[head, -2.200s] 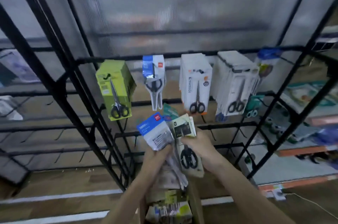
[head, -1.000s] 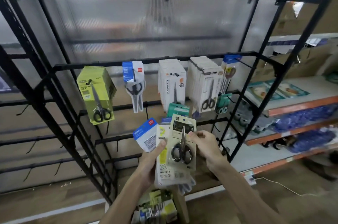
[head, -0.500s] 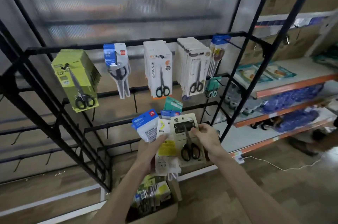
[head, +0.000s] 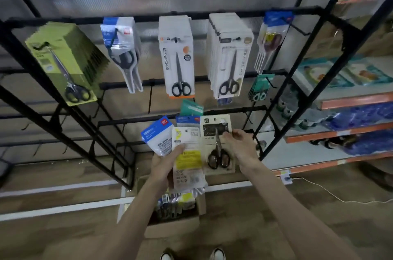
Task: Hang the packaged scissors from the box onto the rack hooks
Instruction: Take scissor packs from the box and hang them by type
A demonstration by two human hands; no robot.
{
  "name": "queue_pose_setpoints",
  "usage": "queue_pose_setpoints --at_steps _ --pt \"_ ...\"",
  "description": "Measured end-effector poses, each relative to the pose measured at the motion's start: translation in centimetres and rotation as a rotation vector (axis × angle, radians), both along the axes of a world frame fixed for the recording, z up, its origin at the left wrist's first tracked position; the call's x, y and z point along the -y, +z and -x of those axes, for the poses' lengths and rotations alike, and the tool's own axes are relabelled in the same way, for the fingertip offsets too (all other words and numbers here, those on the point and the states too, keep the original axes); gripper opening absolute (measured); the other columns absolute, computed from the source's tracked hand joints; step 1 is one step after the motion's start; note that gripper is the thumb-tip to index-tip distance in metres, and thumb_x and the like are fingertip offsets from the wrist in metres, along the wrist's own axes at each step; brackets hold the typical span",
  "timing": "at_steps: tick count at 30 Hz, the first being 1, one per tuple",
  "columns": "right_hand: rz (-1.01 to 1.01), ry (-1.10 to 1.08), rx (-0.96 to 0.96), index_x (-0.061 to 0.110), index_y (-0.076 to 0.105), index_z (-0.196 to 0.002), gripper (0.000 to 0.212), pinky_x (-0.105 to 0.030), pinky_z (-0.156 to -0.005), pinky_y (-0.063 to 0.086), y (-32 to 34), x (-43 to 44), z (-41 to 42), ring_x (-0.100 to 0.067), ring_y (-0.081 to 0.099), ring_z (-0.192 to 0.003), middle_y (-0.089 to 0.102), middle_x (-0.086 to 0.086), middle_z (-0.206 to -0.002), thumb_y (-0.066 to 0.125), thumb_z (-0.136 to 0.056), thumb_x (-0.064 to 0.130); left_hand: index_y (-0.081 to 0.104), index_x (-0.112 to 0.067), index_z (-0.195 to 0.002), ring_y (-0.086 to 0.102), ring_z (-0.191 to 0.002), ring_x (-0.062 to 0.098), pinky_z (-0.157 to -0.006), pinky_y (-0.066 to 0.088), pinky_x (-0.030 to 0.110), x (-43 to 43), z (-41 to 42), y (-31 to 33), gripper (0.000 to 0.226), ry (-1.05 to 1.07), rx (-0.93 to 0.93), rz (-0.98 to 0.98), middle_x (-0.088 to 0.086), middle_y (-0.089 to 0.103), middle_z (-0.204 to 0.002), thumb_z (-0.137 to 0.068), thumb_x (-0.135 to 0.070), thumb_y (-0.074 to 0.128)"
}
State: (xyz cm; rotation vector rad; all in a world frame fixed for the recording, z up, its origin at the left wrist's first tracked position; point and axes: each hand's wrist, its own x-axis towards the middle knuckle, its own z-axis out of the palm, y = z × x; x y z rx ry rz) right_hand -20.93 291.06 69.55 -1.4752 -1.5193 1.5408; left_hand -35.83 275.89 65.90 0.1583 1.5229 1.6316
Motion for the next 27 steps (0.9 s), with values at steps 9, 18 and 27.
queue_pose_setpoints --at_steps 9,18,27 --pt "-0.002 0.065 0.024 0.001 0.067 -0.098 0.015 -0.009 -0.051 0.036 -6.8 -5.1 4.7 -0.012 0.051 -0.073 0.063 -0.004 -0.079 0.064 -0.095 0.015 0.072 -0.024 -0.11 0.077 -0.091 0.027 -0.078 0.062 0.054 -1.9 0.4 -7.4 0.027 0.15 0.052 0.107 0.005 0.079 -0.103 -0.085 -0.019 0.08" --pt "-0.098 0.118 -0.053 0.012 0.065 -0.094 0.003 -0.006 -0.05 0.037 -11.1 -8.1 10.9 -0.005 0.049 -0.064 0.061 -0.001 -0.078 0.063 -0.095 0.015 0.069 -0.026 -0.107 0.078 -0.084 0.024 -0.068 0.062 0.047 -4.6 3.0 -13.2 0.026 0.218 0.08 0.224 0.002 0.08 -0.098 -0.084 -0.025 0.081" --pt "-0.069 0.032 0.004 0.007 0.069 -0.096 0.011 -0.009 -0.049 0.042 -12.0 -10.0 13.7 -0.009 0.055 -0.067 0.066 -0.004 -0.08 0.063 -0.094 0.016 0.068 -0.03 -0.104 0.078 -0.081 0.02 -0.057 0.061 0.041 -5.5 6.0 -12.3 0.025 0.225 0.06 0.234 -0.001 0.08 -0.095 -0.084 -0.024 0.082"
